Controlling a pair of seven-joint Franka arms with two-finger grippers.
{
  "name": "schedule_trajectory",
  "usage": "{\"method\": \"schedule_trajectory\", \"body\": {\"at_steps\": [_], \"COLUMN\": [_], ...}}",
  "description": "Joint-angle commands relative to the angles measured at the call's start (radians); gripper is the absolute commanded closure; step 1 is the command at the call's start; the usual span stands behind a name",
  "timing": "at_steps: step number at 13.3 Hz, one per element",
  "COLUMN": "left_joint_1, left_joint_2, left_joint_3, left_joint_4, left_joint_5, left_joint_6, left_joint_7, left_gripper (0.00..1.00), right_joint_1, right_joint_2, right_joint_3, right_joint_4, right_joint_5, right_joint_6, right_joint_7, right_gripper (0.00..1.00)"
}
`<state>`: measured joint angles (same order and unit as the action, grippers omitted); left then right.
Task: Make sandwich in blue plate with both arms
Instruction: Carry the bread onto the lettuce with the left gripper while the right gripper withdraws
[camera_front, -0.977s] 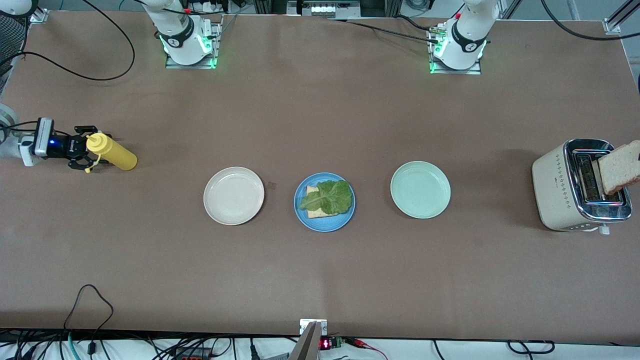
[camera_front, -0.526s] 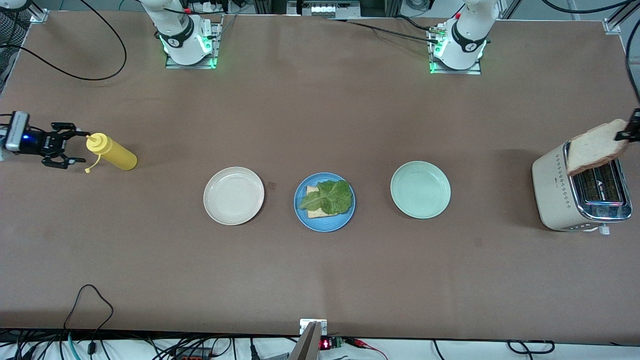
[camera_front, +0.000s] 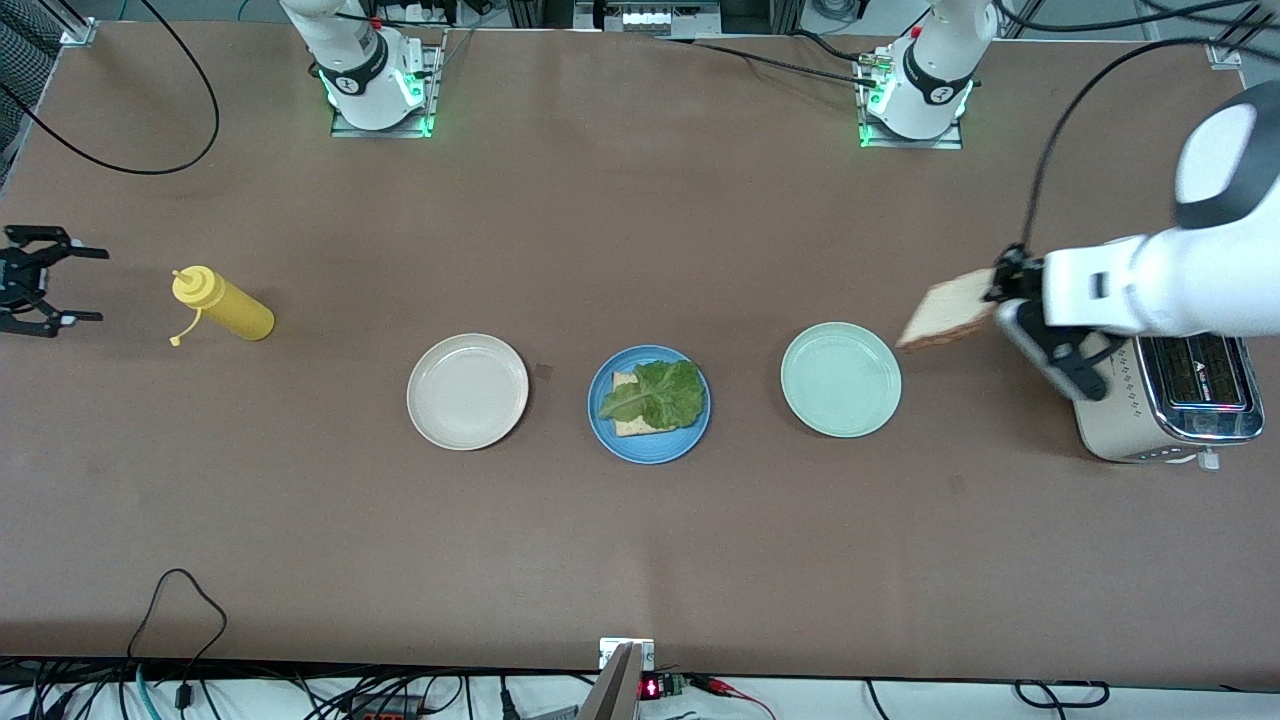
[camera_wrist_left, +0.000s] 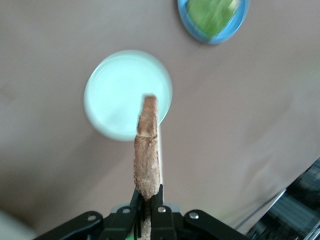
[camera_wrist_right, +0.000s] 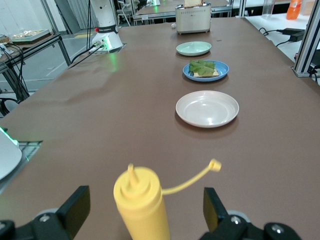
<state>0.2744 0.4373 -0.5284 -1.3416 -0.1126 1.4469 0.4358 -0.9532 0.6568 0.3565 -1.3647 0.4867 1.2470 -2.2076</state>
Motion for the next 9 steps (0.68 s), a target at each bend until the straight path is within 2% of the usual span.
{"method": "schedule_trajectory", "body": {"at_steps": [1, 3, 4, 6, 7, 9], "left_joint_1": [-0.044, -0.107, -0.125, -0.142, -0.155, -0.178], "left_joint_2": [0.084, 0.182, 0.234, 0.293, 0.317, 0.345], "left_joint_3": [-0.004, -0.004, -0.004, -0.004, -0.005, -0.004], "left_joint_4": [0.004, -0.002, -0.002, -0.025, -0.039, -0.079], "left_joint_5": [-0.167, -0.316, -0.404, -0.508, -0.601, -0.752], "left_joint_6": [0.106, 0.174, 0.206, 0.33, 0.39, 0.505], "left_joint_7": [-0.077, -0.088, -0.088, -0.08, -0.057, 0.022], "left_gripper": [0.99, 0.99, 0.99, 0.99, 0.99, 0.99], "right_joint_1": [0.001, 0.017, 0.048, 0.146, 0.186, 0.296], "right_joint_2": [-0.142, -0.242, -0.296, -0.374, -0.396, -0.417], "right_joint_3": [0.079, 0.155, 0.174, 0.168, 0.167, 0.167], "right_joint_4": [-0.019, -0.019, -0.017, 0.03, 0.045, 0.07], "right_joint_5": [-0.023, -0.02, -0.022, -0.025, -0.026, -0.094], "right_joint_6": [-0.03, -0.031, -0.031, -0.031, -0.029, -0.011], "right_joint_7": [0.196, 0.398, 0.508, 0.694, 0.785, 1.012], "right_gripper": [0.0, 0.0, 0.0, 0.0, 0.0, 0.0]}}
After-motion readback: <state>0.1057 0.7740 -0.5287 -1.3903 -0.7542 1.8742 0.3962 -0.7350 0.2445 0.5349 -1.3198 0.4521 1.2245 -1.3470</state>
